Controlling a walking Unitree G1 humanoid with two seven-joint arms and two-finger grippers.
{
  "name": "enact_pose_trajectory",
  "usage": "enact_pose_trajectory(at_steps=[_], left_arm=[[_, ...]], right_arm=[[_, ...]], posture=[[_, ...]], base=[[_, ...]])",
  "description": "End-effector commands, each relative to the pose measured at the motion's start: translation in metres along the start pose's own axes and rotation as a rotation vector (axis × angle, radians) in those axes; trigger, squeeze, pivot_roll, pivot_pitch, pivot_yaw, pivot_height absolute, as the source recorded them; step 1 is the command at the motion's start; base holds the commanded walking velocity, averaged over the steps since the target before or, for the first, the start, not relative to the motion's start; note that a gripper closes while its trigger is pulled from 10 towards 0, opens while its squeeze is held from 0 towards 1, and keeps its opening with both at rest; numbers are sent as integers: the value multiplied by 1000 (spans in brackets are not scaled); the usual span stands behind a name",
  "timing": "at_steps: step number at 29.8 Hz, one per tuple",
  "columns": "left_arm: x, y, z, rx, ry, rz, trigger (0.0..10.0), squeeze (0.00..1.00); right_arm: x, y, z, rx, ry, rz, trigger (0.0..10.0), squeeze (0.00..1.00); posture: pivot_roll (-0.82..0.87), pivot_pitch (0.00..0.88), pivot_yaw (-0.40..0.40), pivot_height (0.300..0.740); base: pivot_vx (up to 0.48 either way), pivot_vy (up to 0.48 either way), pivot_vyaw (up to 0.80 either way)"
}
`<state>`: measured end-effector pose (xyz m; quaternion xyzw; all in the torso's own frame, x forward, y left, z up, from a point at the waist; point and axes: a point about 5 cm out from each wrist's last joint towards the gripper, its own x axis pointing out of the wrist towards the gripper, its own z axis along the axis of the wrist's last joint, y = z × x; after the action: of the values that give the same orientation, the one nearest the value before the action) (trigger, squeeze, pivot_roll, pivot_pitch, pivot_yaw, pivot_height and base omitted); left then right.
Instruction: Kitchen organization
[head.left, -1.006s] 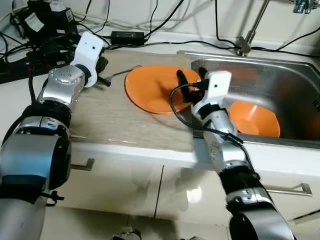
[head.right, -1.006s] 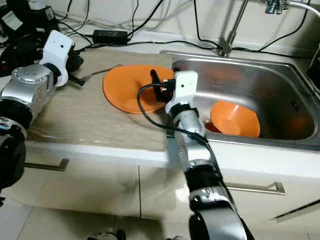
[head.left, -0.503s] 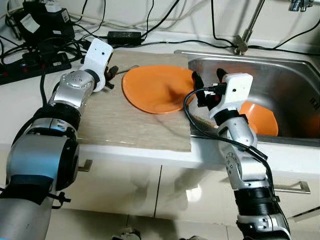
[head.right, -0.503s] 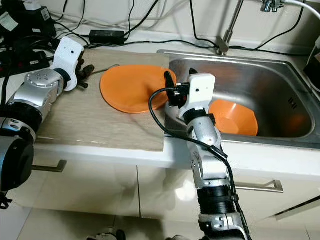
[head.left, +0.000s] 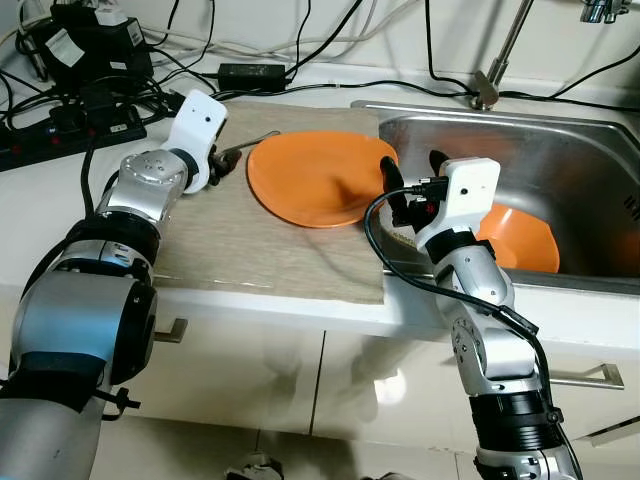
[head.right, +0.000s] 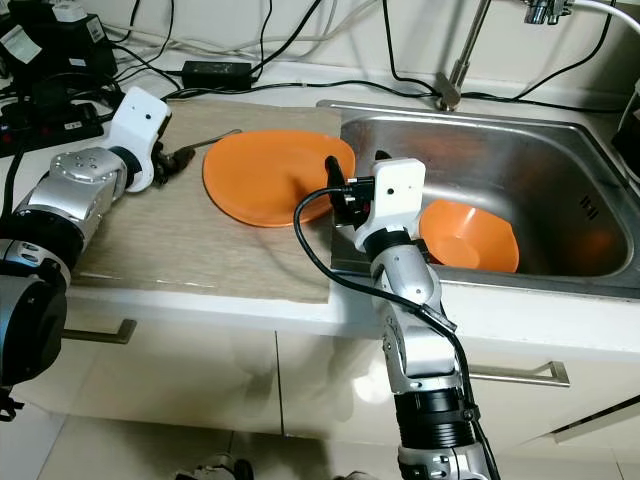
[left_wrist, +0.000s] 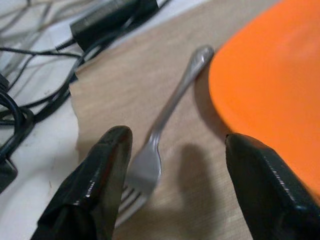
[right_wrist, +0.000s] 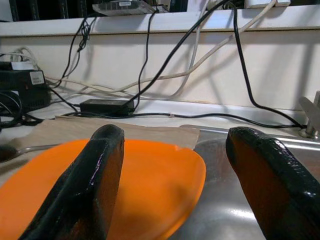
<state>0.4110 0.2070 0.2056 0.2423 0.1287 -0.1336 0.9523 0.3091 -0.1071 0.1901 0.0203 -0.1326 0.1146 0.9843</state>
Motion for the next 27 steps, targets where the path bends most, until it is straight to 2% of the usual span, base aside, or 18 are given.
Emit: enact_pose_trajectory(at_steps=[1,14,19,25,27], left_arm=[[-2,2,-10,31,58,-6,10000,0],[-5,13,-11,58,88,72,10000,0],[-5,15,-12,40,96,103,10000,0],[-4,15,-9,-43,70,153,10000,0],[-3,14,-7,-97,51,178,10000,0]], right_arm=[[-3,0,1,-7,4,-8,10000,0],[-9,1,0,-6,15,-25,10000,0],[-12,2,0,-5,17,-22,10000,0],[-17,4,4,-18,7,-15,10000,0],[-21,4,4,-26,5,-10,10000,0]], posture=[[-65,0,32,740],[-88,0,48,740],[-101,0,48,740],[-129,6,48,740],[-143,9,46,740]], base=[[0,0,0],[0,0,0],[0,0,0],[0,0,0],[0,0,0]])
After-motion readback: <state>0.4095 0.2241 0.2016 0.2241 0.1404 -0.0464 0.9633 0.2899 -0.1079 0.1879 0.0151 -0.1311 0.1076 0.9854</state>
